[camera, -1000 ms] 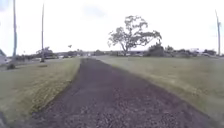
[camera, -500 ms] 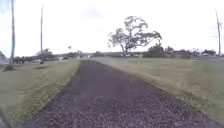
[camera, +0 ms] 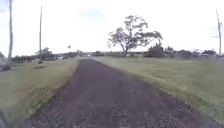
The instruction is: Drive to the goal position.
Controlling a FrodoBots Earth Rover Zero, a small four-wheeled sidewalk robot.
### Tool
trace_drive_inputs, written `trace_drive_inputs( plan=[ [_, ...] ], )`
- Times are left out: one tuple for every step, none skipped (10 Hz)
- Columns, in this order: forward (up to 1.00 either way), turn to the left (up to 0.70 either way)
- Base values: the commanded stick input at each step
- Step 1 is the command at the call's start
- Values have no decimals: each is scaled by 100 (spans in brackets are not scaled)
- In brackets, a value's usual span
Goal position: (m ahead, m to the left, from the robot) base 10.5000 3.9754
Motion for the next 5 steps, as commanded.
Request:
trace_drive_inputs(
  plan=[
    [50, 0],
    [50, 11],
    [50, 45],
    [50, 47],
    [50, 47]
  ],
)
